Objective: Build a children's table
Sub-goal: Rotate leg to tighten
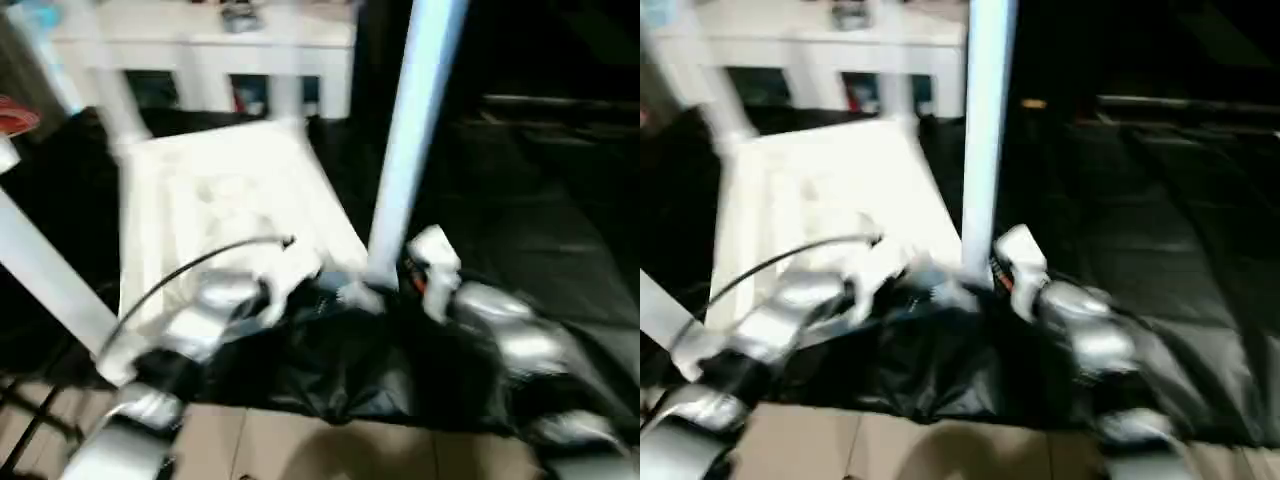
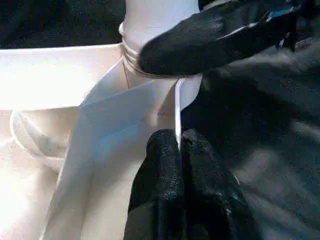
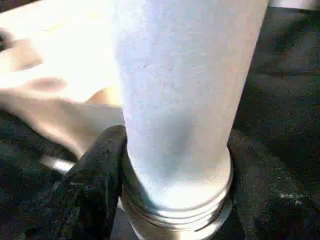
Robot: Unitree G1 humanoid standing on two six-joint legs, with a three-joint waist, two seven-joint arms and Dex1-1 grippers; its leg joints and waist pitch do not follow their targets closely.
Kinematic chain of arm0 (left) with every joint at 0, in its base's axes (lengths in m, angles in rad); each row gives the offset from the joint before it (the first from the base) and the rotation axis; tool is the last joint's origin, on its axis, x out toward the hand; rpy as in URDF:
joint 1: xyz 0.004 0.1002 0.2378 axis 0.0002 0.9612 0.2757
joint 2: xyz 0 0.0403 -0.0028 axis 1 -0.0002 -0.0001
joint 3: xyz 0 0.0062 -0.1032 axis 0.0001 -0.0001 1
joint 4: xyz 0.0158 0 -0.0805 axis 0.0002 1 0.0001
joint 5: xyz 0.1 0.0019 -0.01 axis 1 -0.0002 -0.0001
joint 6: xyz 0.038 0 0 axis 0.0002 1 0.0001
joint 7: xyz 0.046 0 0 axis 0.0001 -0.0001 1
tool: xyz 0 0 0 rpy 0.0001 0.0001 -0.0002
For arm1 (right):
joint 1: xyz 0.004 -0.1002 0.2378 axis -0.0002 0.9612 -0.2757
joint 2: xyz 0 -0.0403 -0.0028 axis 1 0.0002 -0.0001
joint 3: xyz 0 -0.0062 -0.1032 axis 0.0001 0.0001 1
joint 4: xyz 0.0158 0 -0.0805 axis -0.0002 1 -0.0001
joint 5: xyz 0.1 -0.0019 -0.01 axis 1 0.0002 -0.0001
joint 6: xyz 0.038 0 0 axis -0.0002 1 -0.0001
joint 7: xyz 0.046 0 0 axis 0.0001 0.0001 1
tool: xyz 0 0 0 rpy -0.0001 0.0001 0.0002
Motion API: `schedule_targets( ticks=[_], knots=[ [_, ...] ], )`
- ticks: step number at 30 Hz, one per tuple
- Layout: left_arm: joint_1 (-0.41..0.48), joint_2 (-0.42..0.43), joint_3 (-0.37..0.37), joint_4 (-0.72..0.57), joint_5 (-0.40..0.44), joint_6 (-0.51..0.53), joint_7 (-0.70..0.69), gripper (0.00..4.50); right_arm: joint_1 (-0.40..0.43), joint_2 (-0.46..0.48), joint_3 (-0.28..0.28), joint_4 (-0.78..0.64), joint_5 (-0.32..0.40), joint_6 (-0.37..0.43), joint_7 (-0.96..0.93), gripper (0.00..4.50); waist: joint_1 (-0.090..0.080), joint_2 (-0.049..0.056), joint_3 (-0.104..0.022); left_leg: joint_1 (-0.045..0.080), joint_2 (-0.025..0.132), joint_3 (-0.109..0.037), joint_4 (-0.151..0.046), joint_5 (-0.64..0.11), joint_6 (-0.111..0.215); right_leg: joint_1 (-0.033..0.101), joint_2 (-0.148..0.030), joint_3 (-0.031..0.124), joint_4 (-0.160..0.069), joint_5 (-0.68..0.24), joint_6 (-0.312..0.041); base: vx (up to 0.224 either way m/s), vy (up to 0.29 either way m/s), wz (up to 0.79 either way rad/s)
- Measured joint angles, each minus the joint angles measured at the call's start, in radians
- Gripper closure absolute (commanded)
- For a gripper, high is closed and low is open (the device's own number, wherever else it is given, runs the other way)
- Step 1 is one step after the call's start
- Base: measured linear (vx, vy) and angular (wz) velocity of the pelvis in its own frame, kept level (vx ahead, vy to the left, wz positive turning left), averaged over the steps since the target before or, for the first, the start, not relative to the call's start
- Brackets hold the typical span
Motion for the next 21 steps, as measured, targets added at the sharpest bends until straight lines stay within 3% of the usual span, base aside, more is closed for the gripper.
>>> schedule_targets(
  ticks=[5, 6, 13, 21],
  knots=[
    [-0.019, -0.036, 0.017, 0.021, 0.021, 0.012, 0.071, 4.5, -0.036, 0.064, -0.023, 0.053, -0.015, -0.026, -0.155, 1.83, -0.005, 0.001, 0.0, -0.001, 0.0, 0.0, -0.004, -0.001, 0.0, -0.001, 0.0, -0.001, -0.001, 0.001, -0.002, 0.0, 0.0, 0.0],
    [-0.019, -0.036, 0.016, 0.021, 0.022, 0.012, 0.07, 4.5, -0.036, 0.065, -0.026, 0.055, -0.015, -0.036, -0.149, 1.27, -0.003, 0.001, 0.0, -0.001, 0.0, 0.0, -0.004, -0.001, 0.0, -0.001, 0.0, -0.001, -0.001, 0.001, -0.001, 0.0, 0.0, 0.0],
    [-0.007, -0.022, 0.01, 0.006, 0.021, -0.006, 0.007, 4.5, -0.034, 0.035, -0.026, 0.059, -0.011, -0.047, -0.038, 0.64, 0.001, 0.001, 0.0, -0.001, 0.0, 0.0, -0.004, -0.001, 0.0, -0.001, 0.0, -0.001, -0.001, 0.001, -0.001, 0.0, 0.0, 0.0],
    [0.045, 0.057, -0.024, -0.07, -0.018, -0.052, -0.175, 4.5, 0.015, -0.124, 0.078, -0.024, -0.01, -0.074, 0.298, 0.54, 0.025, 0.001, 0.0, -0.003, 0.0, 0.0, -0.004, -0.001, 0.001, -0.002, 0.0, -0.002, -0.001, 0.001, -0.001, 0.0, 0.0, 0.0]
  ],
)
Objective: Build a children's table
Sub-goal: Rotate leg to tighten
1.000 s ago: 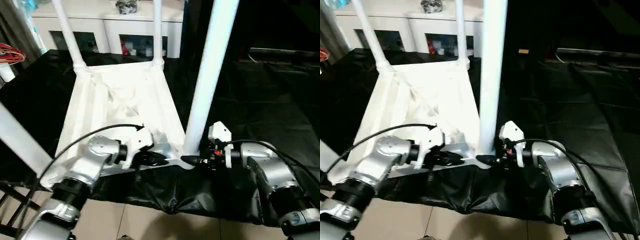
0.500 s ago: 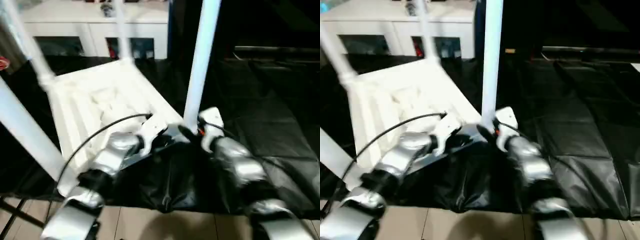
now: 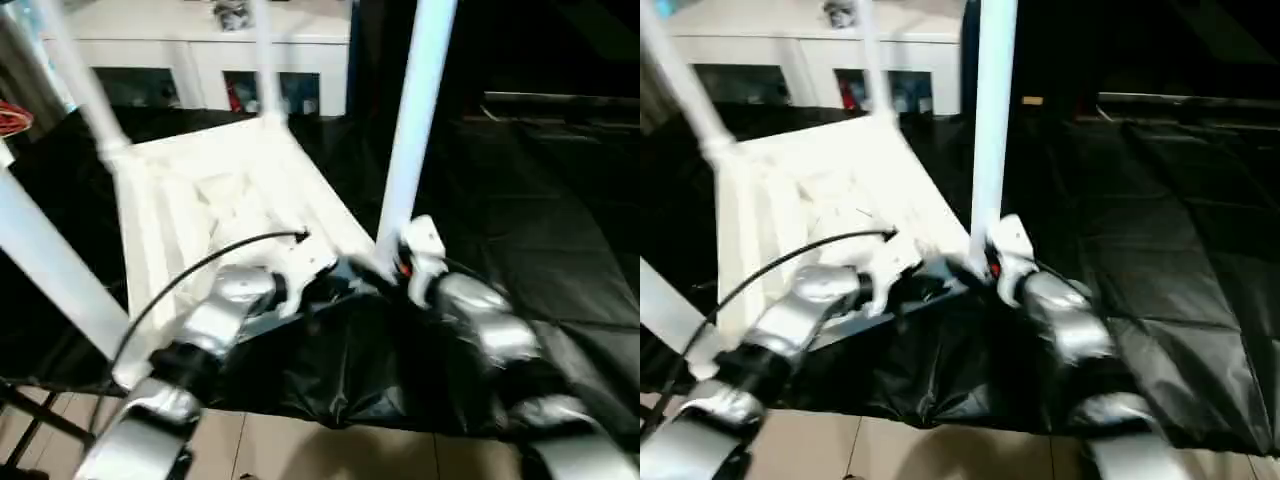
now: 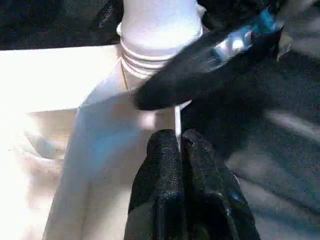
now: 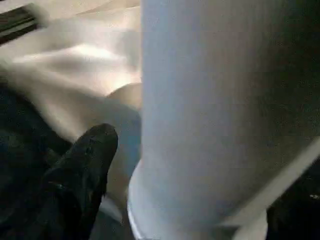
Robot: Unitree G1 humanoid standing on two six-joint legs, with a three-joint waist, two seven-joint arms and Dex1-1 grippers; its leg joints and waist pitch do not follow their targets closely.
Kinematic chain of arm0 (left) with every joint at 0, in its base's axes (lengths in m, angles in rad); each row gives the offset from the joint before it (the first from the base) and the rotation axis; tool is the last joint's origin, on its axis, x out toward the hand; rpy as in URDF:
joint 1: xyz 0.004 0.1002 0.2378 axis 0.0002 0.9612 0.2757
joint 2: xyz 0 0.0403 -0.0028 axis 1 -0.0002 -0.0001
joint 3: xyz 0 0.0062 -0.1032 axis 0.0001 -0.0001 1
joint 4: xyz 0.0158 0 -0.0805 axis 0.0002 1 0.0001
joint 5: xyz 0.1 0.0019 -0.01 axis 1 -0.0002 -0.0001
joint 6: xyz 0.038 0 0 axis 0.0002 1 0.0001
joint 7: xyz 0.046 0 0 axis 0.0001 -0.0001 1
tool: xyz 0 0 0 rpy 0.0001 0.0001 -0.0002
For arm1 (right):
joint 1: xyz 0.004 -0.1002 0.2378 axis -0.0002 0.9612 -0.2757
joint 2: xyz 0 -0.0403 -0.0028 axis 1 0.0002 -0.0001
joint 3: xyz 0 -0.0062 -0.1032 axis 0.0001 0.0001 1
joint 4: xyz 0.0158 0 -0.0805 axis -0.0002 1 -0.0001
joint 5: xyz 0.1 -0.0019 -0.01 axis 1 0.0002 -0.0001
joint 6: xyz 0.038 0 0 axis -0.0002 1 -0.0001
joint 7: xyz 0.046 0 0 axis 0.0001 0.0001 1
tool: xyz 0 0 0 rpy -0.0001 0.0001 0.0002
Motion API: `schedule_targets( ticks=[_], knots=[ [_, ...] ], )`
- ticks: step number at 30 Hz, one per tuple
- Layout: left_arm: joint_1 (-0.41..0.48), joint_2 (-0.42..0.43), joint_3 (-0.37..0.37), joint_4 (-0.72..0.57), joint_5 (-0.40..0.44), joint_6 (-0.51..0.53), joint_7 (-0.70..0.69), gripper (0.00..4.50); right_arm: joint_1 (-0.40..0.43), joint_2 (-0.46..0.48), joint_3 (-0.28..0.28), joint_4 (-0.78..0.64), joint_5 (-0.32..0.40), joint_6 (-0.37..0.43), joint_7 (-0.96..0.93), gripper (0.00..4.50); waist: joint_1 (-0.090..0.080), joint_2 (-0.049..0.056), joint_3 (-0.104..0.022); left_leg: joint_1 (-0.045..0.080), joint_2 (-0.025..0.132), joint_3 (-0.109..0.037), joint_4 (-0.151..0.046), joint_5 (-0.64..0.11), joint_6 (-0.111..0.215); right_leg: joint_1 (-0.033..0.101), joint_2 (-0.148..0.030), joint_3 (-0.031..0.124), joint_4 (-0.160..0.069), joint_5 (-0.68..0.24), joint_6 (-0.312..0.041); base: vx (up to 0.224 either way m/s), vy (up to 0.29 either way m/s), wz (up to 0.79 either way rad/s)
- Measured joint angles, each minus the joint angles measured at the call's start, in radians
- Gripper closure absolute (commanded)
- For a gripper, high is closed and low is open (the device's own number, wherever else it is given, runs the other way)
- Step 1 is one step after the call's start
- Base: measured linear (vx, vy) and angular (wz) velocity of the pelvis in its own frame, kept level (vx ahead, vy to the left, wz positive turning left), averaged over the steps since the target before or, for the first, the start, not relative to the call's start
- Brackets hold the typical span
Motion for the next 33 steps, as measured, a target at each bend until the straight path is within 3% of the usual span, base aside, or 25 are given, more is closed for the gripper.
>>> schedule_targets(
  ticks=[8, 16, 21, 25, 31, 33],
  knots=[
    [0.033, 0.055, -0.004, -0.038, -0.031, -0.017, -0.131, 4.5, 0.033, -0.089, 0.042, -0.086, 0.044, 0.022, 0.251, 0.54, 0.005, -0.001, 0.0, -0.001, 0.0, 0.0, 0.002, 0.0, 0.0, 0.0, 0.0, 0.0, 0.001, 0.0, 0.0, 0.0, 0.0, 0.0],
    [0.059, 0.113, -0.01, -0.075, -0.057, -0.016, -0.227, 4.5, 0.051, -0.11, 0.063, -0.127, 0.063, 0.044, 0.358, 1.13, 0.011, -0.001, 0.001, -0.001, 0.001, 0.0, 0.002, 0.0, 0.0, -0.001, 0.0, 0.0, 0.001, 0.0, 0.0, 0.0, 0.0, 0.0],
    [0.063, 0.121, -0.015, -0.085, -0.059, -0.013, -0.251, 4.5, 0.057, -0.114, 0.079, -0.139, 0.062, 0.044, 0.368, 1.65, 0.024, -0.002, 0.001, -0.001, 0.001, 0.0, 0.003, 0.0, 0.0, -0.001, 0.0, 0.0, 0.001, 0.0, 0.0, 0.0, 0.0, 0.0],
    [0.063, 0.118, -0.016, -0.085, -0.06, -0.012, -0.249, 4.5, 0.067, -0.111, 0.076, -0.154, 0.061, 0.049, 0.365, 1.75, 0.027, -0.002, 0.001, -0.001, 0.001, 0.0, 0.002, 0.0, 0.0, -0.001, 0.0, 0.0, 0.001, 0.0, 0.0, 0.0, 0.0, 0.0],
    [0.061, 0.089, -0.006, -0.075, -0.051, -0.006, -0.168, 4.5, 0.071, -0.063, 0.045, -0.148, 0.052, 0.082, 0.252, 1.84, 0.021, -0.003, 0.001, -0.001, 0.001, 0.001, 0.004, 0.0, 0.0, -0.001, 0.0, 0.001, 0.002, 0.0, 0.0, 0.0, 0.0, 0.0],
    [0.043, 0.064, 0.002, -0.046, -0.036, 0.003, -0.11, 4.5, 0.068, -0.027, 0.017, -0.12, 0.047, 0.086, 0.151, 1.84, 0.013, -0.003, 0.001, 0.001, 0.001, 0.001, 0.004, 0.0, 0.0, 0.0, 0.0, 0.001, 0.002, 0.0, 0.0, 0.0, 0.0, 0.0]
  ],
)
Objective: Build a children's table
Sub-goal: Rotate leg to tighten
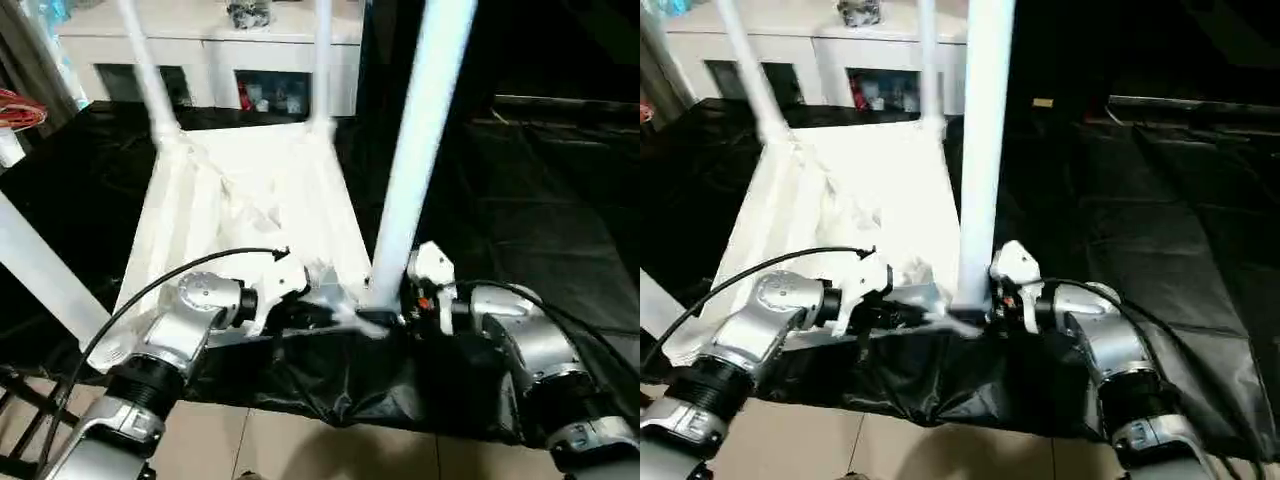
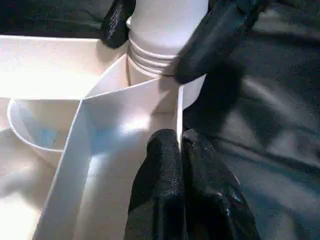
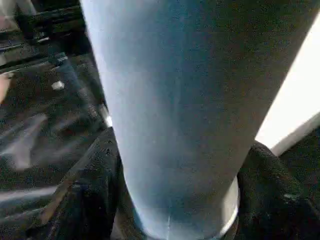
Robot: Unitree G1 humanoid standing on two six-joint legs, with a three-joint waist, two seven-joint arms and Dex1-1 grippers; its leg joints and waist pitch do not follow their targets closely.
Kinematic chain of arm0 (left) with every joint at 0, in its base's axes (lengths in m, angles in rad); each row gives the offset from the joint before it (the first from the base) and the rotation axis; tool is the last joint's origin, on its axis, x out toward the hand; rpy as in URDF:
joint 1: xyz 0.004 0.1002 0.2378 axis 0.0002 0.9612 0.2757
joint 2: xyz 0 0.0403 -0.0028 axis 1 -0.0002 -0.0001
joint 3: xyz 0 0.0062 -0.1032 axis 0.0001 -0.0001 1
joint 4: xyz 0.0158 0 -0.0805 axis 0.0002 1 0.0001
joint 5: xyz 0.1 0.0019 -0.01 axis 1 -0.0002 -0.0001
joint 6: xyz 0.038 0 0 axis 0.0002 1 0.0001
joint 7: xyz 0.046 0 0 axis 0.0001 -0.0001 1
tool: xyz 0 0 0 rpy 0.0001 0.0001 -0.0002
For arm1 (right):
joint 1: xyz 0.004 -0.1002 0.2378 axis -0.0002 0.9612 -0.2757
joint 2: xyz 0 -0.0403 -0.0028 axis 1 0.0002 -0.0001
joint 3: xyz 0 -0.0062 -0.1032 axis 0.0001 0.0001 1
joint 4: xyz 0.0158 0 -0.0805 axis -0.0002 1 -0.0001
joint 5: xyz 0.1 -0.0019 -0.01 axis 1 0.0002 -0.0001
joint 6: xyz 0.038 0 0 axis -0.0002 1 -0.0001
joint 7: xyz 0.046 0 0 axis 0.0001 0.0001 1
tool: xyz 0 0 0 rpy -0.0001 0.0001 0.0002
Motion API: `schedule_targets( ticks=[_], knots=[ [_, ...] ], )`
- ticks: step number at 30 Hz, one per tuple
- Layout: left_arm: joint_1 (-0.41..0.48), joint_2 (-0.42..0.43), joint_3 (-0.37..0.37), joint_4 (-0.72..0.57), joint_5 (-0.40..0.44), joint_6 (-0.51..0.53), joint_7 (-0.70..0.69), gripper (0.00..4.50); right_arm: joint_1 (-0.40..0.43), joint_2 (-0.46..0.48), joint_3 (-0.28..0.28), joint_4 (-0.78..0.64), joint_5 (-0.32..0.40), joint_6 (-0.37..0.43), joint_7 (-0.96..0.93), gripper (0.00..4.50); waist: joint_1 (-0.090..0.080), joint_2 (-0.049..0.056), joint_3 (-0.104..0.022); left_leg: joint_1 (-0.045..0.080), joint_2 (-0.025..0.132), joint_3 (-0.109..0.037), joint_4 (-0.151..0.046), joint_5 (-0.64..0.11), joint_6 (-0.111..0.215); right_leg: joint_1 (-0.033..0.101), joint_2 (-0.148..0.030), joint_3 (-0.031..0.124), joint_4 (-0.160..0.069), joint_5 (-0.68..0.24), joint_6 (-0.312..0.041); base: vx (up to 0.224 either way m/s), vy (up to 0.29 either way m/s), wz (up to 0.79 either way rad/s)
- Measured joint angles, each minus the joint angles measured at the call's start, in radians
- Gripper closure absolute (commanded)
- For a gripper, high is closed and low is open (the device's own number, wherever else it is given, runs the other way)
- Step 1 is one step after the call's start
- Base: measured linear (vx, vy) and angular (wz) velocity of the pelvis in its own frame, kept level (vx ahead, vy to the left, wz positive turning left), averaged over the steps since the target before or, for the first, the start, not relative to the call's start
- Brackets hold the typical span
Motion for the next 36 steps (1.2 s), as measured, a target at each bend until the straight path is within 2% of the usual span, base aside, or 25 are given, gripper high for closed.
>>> schedule_targets(
  ticks=[2, 4, 10, 13, 15, 17, 21, 24, 26, 30, 36],
  knots=[
    [-0.041, -0.057, 0.029, 0.069, 0.023, 0.019, 0.121, 4.5, -0.037, 0.088, -0.054, 0.08, -0.019, -0.007, -0.212, 1.84, -0.017, 0.0, 0.0, 0.002, 0.0, 0.0, 0.001, 0.001, -0.001, 0.001, 0.0, 0.001, 0.001, 0.0, 0.0, 0.0, 0.0, 0.0],
    [-0.074, -0.105, 0.035, 0.104, 0.04, 0.044, 0.221, 4.5, -0.079, 0.14, -0.082, 0.13, -0.046, -0.008, -0.388, 1.84, -0.032, 0.0, 0.0, 0.001, -0.001, 0.0, 0.001, 0.001, -0.002, 0.0, 0.0, 0.0, 0.0, -0.002, 0.003, 0.0, 0.0, 0.0],
    [-0.078, -0.135, 0.039, 0.106, 0.058, 0.055, 0.302, 4.5, -0.097, 0.191, -0.093, 0.162, -0.058, -0.024, -0.535, 1.85, -0.038, 0.001, -0.001, 0.002, -0.001, -0.001, -0.003, 0.001, -0.001, 0.0, 0.0, -0.001, 0.0, 0.0, 0.0, 0.0, 0.0, 0.0],
    [-0.078, -0.137, 0.04, 0.106, 0.059, 0.054, 0.304, 4.5, -0.097, 0.193, -0.095, 0.168, -0.061, -0.038, -0.539, 1.85, -0.039, 0.001, -0.001, 0.002, -0.001, -0.001, -0.003, 0.001, -0.001, 0.0, 0.0, 0.0, -0.001, 0.0, 0.0, 0.0, 0.0, 0.0],
    [-0.078, -0.136, 0.04, 0.106, 0.059, 0.053, 0.298, 4.5, -0.097, 0.193, -0.103, 0.171, -0.06, -0.042, -0.524, 1.15, -0.039, 0.001, -0.001, 0.002, -0.001, -0.001, -0.003, 0.001, -0.001, 0.0, 0.0, 0.0, -0.001, 0.0, 0.0, 0.0, 0.0, 0.0],
    [-0.078, -0.132, 0.041, 0.106, 0.059, 0.049, 0.283, 4.5, -0.097, 0.189, -0.113, 0.172, -0.05, -0.041, -0.484, 1.13, -0.039, 0.001, -0.001, 0.002, -0.001, -0.001, -0.003, 0.001, -0.001, 0.0, 0.0, 0.0, -0.001, 0.0, 0.0, 0.0, 0.0, 0.0],
    [-0.078, -0.128, 0.043, 0.106, 0.059, 0.045, 0.268, 4.5, -0.096, 0.181, -0.118, 0.172, -0.043, -0.041, -0.44, 0.68, -0.039, 0.001, -0.001, 0.002, -0.001, -0.001, -0.004, 0.001, -0.001, 0.0, 0.0, -0.001, -0.001, 0.0, 0.0, 0.0, 0.0, 0.0],
    [-0.071, -0.112, 0.037, 0.09, 0.057, 0.041, 0.241, 4.5, -0.083, 0.159, -0.105, 0.151, -0.035, -0.041, -0.377, 0.63, -0.039, 0.002, -0.001, 0.001, -0.001, -0.001, -0.004, 0.001, -0.001, 0.0, 0.0, -0.001, -0.001, 0.0, 0.0, 0.0, 0.0, 0.0],
    [-0.051, -0.086, 0.028, 0.056, 0.043, 0.035, 0.183, 4.5, -0.063, 0.108, -0.069, 0.114, -0.031, -0.041, -0.29, 0.63, -0.036, 0.002, -0.001, 0.0, -0.001, -0.001, -0.004, 0.0, -0.001, -0.001, 0.0, -0.001, -0.001, 0.0, 0.0, 0.0, 0.0, 0.0],
    [-0.024, -0.039, 0.009, 0.021, 0.021, 0.005, 0.076, 4.5, -0.025, 0.018, -0.018, 0.052, -0.01, -0.041, -0.103, 0.63, -0.021, 0.003, 0.0, -0.001, 0.0, -0.001, -0.004, 0.0, -0.001, -0.001, 0.0, -0.001, -0.002, 0.0, 0.0, 0.0, 0.0, 0.0],
    [-0.001, 0.002, -0.003, -0.01, -0.002, -0.004, -0.018, 4.5, -0.012, -0.043, 0.009, 0.011, -0.004, -0.042, 0.069, 0.63, -0.011, 0.002, 0.0, -0.001, 0.0, 0.0, -0.003, 0.0, 0.0, -0.001, 0.0, -0.001, -0.001, 0.0, 0.0, 0.0, 0.0, 0.0]
  ],
)
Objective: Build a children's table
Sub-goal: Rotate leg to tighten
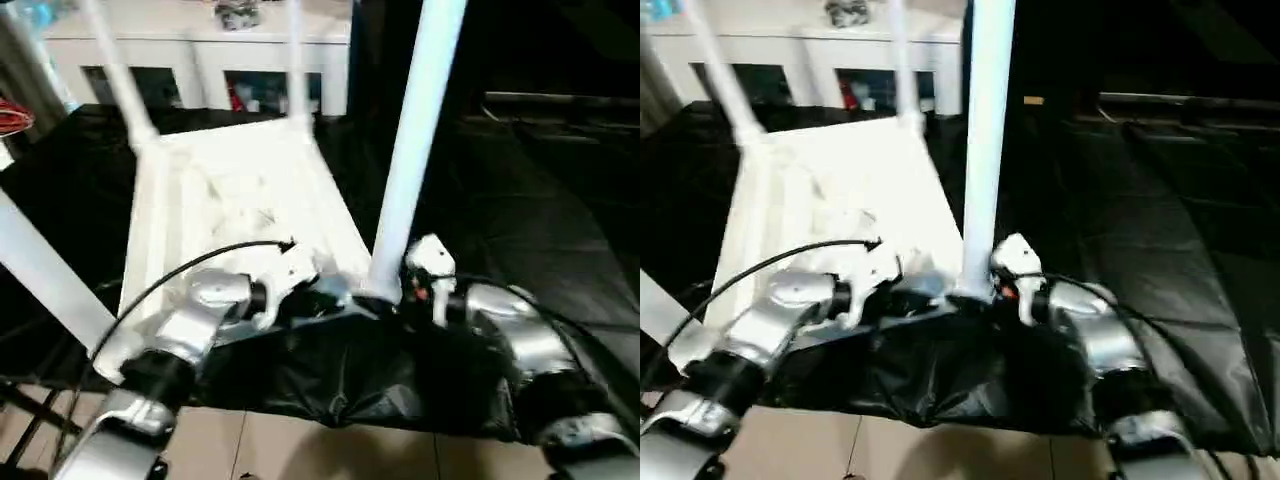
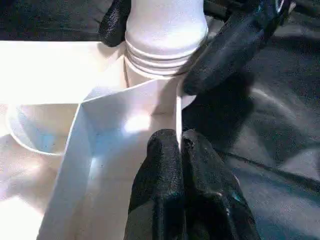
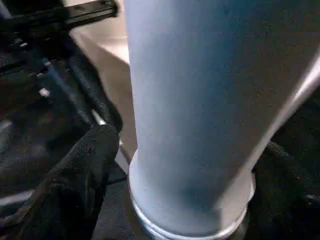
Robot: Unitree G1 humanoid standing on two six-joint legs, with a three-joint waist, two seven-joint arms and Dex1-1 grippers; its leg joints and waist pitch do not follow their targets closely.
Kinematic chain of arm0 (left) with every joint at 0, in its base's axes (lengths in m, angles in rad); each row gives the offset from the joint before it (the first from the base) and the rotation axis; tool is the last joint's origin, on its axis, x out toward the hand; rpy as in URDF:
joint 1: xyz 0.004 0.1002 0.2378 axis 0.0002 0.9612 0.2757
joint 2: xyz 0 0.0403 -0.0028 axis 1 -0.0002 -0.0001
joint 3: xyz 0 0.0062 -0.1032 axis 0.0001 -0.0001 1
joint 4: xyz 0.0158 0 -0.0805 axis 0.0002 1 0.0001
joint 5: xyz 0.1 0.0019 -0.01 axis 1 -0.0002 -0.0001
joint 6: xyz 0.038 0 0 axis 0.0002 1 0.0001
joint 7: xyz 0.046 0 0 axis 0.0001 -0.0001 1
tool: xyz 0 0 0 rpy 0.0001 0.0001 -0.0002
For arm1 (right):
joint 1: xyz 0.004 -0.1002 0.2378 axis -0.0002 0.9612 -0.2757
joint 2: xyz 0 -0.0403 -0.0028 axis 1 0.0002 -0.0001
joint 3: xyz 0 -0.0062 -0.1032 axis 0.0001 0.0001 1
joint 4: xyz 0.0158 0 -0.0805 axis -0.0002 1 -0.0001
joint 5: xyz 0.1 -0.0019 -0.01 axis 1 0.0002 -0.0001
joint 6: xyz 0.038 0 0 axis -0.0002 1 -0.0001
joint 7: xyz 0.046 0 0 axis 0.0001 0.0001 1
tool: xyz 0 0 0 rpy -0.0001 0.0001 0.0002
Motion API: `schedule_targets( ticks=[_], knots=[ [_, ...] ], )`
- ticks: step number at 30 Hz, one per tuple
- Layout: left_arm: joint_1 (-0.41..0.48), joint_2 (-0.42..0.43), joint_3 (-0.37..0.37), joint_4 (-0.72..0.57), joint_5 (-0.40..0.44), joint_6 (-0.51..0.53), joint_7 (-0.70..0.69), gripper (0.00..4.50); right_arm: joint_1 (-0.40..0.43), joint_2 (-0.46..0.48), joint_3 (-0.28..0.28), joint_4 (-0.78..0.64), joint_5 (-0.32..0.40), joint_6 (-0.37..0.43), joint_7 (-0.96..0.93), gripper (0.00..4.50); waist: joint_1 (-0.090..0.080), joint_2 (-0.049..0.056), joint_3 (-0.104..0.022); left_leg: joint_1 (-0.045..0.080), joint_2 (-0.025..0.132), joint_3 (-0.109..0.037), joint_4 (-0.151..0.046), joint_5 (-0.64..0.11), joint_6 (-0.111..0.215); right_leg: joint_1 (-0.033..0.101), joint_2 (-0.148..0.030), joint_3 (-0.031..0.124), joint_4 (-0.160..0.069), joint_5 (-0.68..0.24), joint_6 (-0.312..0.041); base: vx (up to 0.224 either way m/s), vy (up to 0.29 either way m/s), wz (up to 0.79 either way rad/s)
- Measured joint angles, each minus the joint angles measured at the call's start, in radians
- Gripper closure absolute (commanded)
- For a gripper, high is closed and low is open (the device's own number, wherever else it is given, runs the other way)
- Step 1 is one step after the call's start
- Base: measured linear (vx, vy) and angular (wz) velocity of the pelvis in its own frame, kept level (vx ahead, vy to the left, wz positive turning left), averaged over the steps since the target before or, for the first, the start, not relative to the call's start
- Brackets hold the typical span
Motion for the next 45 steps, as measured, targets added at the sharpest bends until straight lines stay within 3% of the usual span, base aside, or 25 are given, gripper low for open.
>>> schedule_targets(
  ticks=[2, 12, 19, 22, 26, 29, 35, 36, 39, 45],
  knots=[
    [0.006, 0.009, 0.0, -0.009, 0.0, 0.0, -0.019, 4.5, 0.0, -0.014, 0.009, -0.006, 0.001, -0.003, 0.034, 0.97, 0.001, 0.0, 0.0, 0.0, 0.0, 0.0, 0.0, 0.0, 0.0, 0.0, 0.0, 0.0, 0.0, 0.0, 0.0, 0.0, 0.0, 0.0],
    [0.019, 0.039, -0.006, -0.027, -0.017, -0.001, -0.069, 4.5, 0.004, -0.036, 0.02, -0.017, 0.022, 0.004, 0.093, 1.65, 0.005, -0.001, 0.0, -0.001, 0.0, 0.0, 0.0, 0.0, 0.0, 0.0, 0.0, 0.0, 0.0, 0.0, 0.0, 0.0, 0.0, 0.0],
    [0.023, 0.034, -0.006, -0.03, -0.018, -0.001, -0.068, 4.5, 0.017, -0.028, 0.02, -0.034, 0.022, 0.005, 0.088, 1.8, 0.009, -0.001, 0.0, 0.0, 0.0, 0.0, 0.0, 0.0, 0.0, 0.0, 0.0, 0.0, 0.0, 0.0, 0.0, 0.0, 0.0, 0.0],
    [0.018, 0.008, 0.006, -0.012, 0.001, 0.001, 0.023, 4.5, 0.016, 0.035, -0.007, 0.002, 0.001, -0.001, -0.062, 1.81, 0.0, -0.001, 0.0, 0.001, 0.0, 0.0, 0.001, 0.0, 0.0, 0.0, 0.0, 0.0, 0.001, 0.0, 0.0, 0.0, 0.0, 0.0],
    [-0.026, -0.049, 0.022, 0.053, 0.033, 0.016, 0.16, 4.5, -0.017, 0.126, -0.054, 0.08, -0.031, -0.022, -0.332, 1.82, -0.028, -0.001, 0.0, 0.003, 0.0, 0.0, 0.002, 0.001, -0.001, 0.0, 0.0, 0.001, 0.001, 0.0, 0.001, 0.0, 0.0, 0.0],
    [-0.061, -0.105, 0.027, 0.095, 0.062, 0.034, 0.271, 4.5, -0.049, 0.199, -0.087, 0.132, -0.049, -0.021, -0.517, 1.83, -0.033, -0.001, 0.0, 0.003, 0.0, 0.0, 0.002, 0.001, -0.001, 0.001, 0.0, 0.001, 0.001, 0.0, 0.0, 0.0, 0.0, 0.0],
    [-0.087, -0.172, 0.035, 0.126, 0.095, 0.055, 0.396, 4.5, -0.104, 0.262, -0.119, 0.195, -0.071, -0.016, -0.707, 1.83, -0.033, 0.001, -0.001, 0.003, -0.001, 0.0, -0.001, 0.0, 0.0, 0.001, 0.0, 0.0, 0.0, 0.0, -0.001, 0.0, 0.0, 0.0],
    [-0.088, -0.175, 0.035, 0.127, 0.097, 0.055, 0.398, 4.5, -0.104, 0.262, -0.123, 0.197, -0.071, -0.024, -0.704, 1.48, -0.031, 0.002, -0.002, 0.003, -0.001, 0.0, -0.002, 0.0, -0.001, 0.001, 0.0, 0.0, 0.0, 0.0, 0.0, 0.0, 0.0, 0.0],
    [-0.088, -0.175, 0.035, 0.127, 0.097, 0.054, 0.392, 4.5, -0.103, 0.258, -0.127, 0.199, -0.07, -0.032, -0.68, 1.13, -0.03, 0.002, -0.002, 0.003, 0.0, 0.0, -0.002, 0.0, 0.0, 0.001, 0.0, 0.0, 0.0, 0.0, 0.0, 0.0, 0.0, 0.0],
    [-0.08, -0.15, 0.035, 0.118, 0.085, 0.045, 0.329, 4.5, -0.079, 0.209, -0.104, 0.179, -0.068, -0.045, -0.54, 0.69, -0.028, 0.002, -0.002, 0.003, 0.0, 0.0, -0.002, 0.0, 0.0, 0.0, 0.0, 0.0, 0.0, 0.0, 0.0, 0.0, 0.0, 0.0]
  ],
)
